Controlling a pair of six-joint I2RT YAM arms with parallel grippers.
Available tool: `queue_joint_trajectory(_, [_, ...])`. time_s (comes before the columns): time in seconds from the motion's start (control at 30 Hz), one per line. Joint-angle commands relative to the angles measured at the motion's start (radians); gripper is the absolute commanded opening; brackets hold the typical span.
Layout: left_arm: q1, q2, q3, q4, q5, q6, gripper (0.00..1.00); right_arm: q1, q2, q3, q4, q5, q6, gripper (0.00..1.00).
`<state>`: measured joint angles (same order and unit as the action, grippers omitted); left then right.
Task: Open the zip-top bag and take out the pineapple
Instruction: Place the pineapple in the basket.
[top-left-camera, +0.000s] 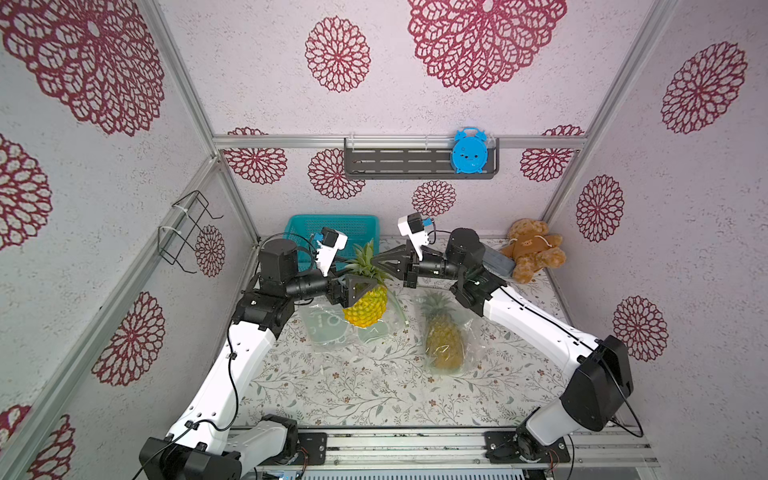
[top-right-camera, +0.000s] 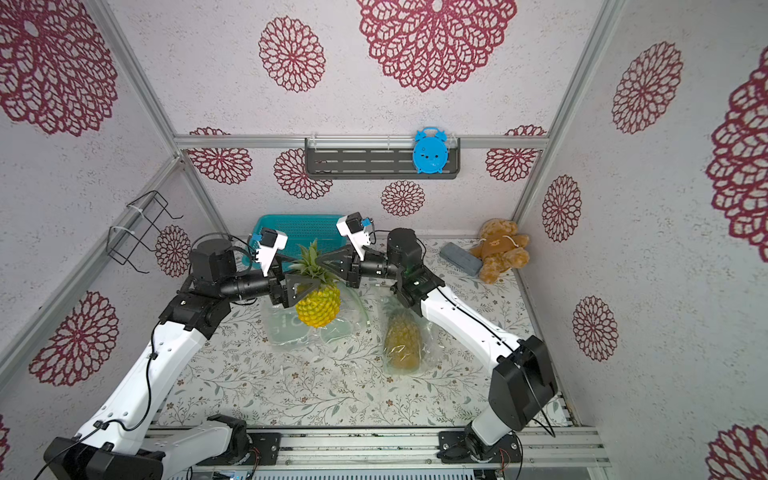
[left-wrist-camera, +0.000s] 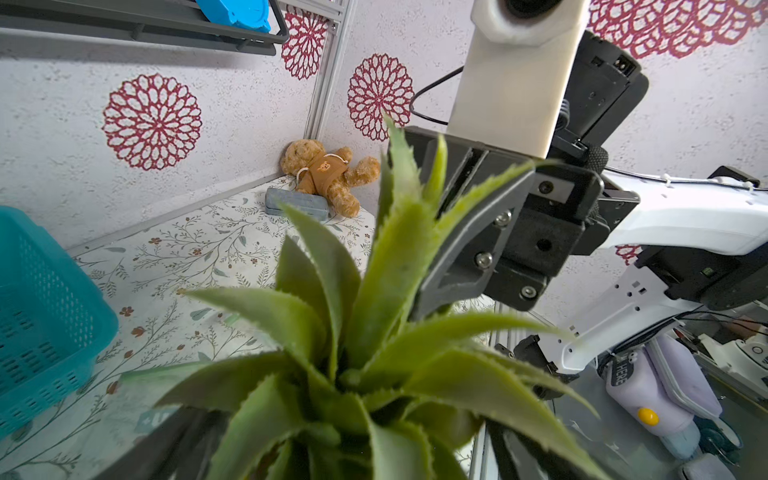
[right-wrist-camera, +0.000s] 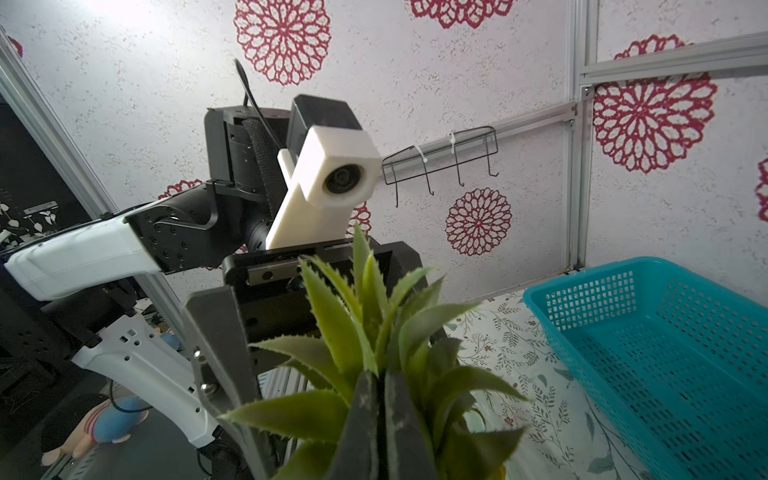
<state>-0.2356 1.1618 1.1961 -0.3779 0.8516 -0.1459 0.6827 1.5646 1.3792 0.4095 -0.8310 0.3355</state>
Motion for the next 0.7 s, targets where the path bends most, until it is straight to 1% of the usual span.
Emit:
queue_joint_trajectory(0.0, [-0.011, 0.012, 0.025, 0.033, 0.013, 0.012, 0.99, 0.015, -0.025, 0.076, 0.153, -0.023, 0.025, 0.0])
queue_joint_trajectory(0.03, [-0.01, 0.015, 0.025, 0.034, 0.015, 0.012, 0.96, 0.018, -0.021, 0.079, 0.153, -0.025, 0.025, 0.0])
queue_joint_trajectory(0.1, [-0.013, 0.019, 0.026, 0.033, 0.018, 0.011, 0.86, 0.024, -0.015, 0.086, 0.152, -0.024, 0.027, 0.0])
queue_joint_trajectory(0.2, [-0.014, 0.024, 0.025, 0.034, 0.02, 0.011, 0.74, 0.028, -0.009, 0.09, 0.15, -0.025, 0.03, 0.0])
queue_joint_trajectory(0.4, [-0.019, 0.029, 0.022, 0.05, 0.022, 0.006, 0.66, 0.036, 0.005, 0.097, 0.139, -0.024, 0.033, 0.0])
queue_joint_trajectory(0.43, [-0.018, 0.03, 0.022, 0.056, 0.022, 0.0, 0.63, 0.038, 0.007, 0.099, 0.136, -0.023, 0.033, 0.0])
queue_joint_trajectory(0.53, [-0.022, 0.032, 0.02, 0.08, 0.024, -0.016, 0.49, 0.041, 0.014, 0.101, 0.127, -0.021, 0.031, 0.0])
queue_joint_trajectory(0.63, [-0.026, 0.033, 0.022, 0.098, 0.023, -0.028, 0.32, 0.043, 0.015, 0.1, 0.123, -0.016, 0.03, 0.0])
queue_joint_trajectory(0.67, [-0.028, 0.034, 0.023, 0.1, 0.023, -0.03, 0.23, 0.043, 0.014, 0.099, 0.12, -0.015, 0.029, 0.0])
